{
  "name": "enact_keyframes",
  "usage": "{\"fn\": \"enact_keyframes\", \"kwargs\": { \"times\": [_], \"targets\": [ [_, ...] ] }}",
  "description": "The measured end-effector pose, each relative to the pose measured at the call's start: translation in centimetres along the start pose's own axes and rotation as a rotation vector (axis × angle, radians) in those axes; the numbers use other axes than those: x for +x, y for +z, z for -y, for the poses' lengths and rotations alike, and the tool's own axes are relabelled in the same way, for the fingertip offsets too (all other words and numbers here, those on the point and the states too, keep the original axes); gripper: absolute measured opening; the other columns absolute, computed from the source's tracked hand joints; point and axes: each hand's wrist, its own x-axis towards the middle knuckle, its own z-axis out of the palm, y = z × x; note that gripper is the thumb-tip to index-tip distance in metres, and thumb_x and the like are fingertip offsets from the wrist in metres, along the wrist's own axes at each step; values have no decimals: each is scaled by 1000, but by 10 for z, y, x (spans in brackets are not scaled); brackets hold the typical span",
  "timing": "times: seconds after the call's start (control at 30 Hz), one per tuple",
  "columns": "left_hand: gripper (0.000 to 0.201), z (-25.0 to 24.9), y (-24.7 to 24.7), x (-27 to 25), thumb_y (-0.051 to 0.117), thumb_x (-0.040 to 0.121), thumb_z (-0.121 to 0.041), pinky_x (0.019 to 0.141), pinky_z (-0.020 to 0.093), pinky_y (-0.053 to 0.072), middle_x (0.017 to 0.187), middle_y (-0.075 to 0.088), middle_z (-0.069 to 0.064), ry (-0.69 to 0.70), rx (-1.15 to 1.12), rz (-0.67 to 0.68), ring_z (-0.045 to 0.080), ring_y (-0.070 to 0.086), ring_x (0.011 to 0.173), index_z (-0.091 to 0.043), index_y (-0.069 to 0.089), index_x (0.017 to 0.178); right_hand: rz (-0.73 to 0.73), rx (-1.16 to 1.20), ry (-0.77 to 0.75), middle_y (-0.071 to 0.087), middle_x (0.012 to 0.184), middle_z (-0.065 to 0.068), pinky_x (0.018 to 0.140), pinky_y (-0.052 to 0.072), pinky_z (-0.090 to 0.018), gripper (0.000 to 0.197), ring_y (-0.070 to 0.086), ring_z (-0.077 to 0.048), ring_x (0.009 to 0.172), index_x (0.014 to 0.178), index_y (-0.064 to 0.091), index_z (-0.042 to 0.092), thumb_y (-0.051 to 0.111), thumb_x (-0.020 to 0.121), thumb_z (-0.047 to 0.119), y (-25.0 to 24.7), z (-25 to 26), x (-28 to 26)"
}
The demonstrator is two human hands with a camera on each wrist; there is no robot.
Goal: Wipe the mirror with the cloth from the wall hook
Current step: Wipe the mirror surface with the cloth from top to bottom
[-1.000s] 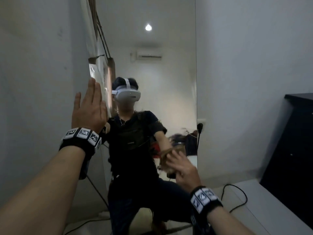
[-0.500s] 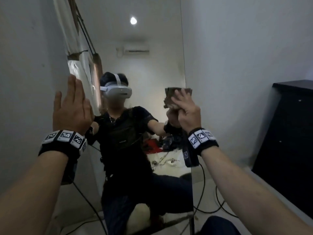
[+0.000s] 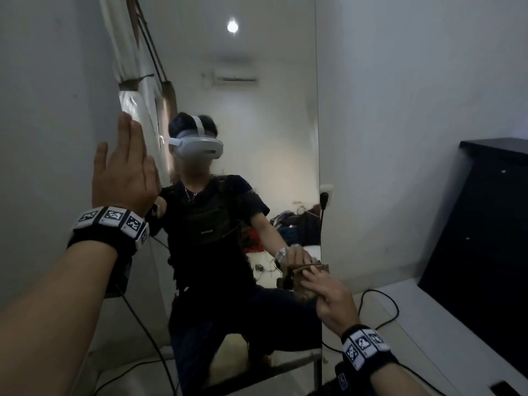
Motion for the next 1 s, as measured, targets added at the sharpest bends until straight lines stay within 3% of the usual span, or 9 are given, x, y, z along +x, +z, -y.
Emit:
{"fn": "enact_keyframes", "kwargs": {
  "times": [0.07,0.13,0.27,0.37,0.47,0.57,0.73,0.9,1.0],
  "targets": [
    [59,1,-4,1,31,101,-22,121,45,9,165,5,4,5,13,7,15,12,151,-11,11,155,-126,121,51,67,114,10,100,48,-33,46,66,-21,109,105,74,17,42,75,3,-21,25,34],
    [58,1,-8,2,33,101,-22,121,41,2,165,9,7,21,30,0,20,13,151,-11,14,155,-285,207,26,71,112,-6,95,53,-40,42,67,-25,106,106,73,8,45,78,-7,-45,56,89],
    [58,-8,-16,-25,26,102,-24,123,42,2,164,10,12,60,67,-1,23,9,152,-10,11,155,-509,193,-231,69,114,-14,96,52,-43,45,65,-24,109,107,72,2,48,75,-16,-85,118,218],
    [59,-13,-9,-66,23,101,-26,123,46,4,165,8,8,93,79,75,20,6,152,-10,8,156,-520,42,-316,67,122,-10,101,47,-46,47,61,-22,117,113,71,8,48,76,-9,-99,149,302],
    [59,-9,4,-95,24,100,-26,123,48,7,165,9,7,87,100,128,21,8,152,-8,13,156,-405,-69,-336,64,127,-9,107,41,-40,41,57,-26,122,114,70,10,45,83,1,-88,169,337],
    [58,-6,12,-101,24,100,-25,123,49,8,164,10,8,84,124,166,22,8,152,-6,17,155,-277,-127,-341,57,136,-10,116,30,-42,41,47,-29,132,119,67,10,45,85,4,-43,162,312],
    [58,-3,16,-100,24,100,-26,123,49,9,164,10,9,97,127,181,23,7,152,-6,16,155,-212,-96,-395,54,139,-9,120,20,-44,49,37,-25,139,122,65,9,58,78,-13,32,116,195],
    [58,-3,17,-101,25,101,-25,122,50,10,164,9,9,100,100,167,22,4,153,-6,16,154,48,-99,-500,58,135,-5,116,27,-44,50,40,-20,138,113,71,11,46,72,-3,67,84,69],
    [58,-5,15,-102,26,100,-25,121,52,14,164,11,10,113,103,156,23,7,152,-5,17,154,39,-22,-490,68,121,-5,102,42,-44,42,55,-19,121,102,75,12,44,76,3,52,94,58]
  ]
}}
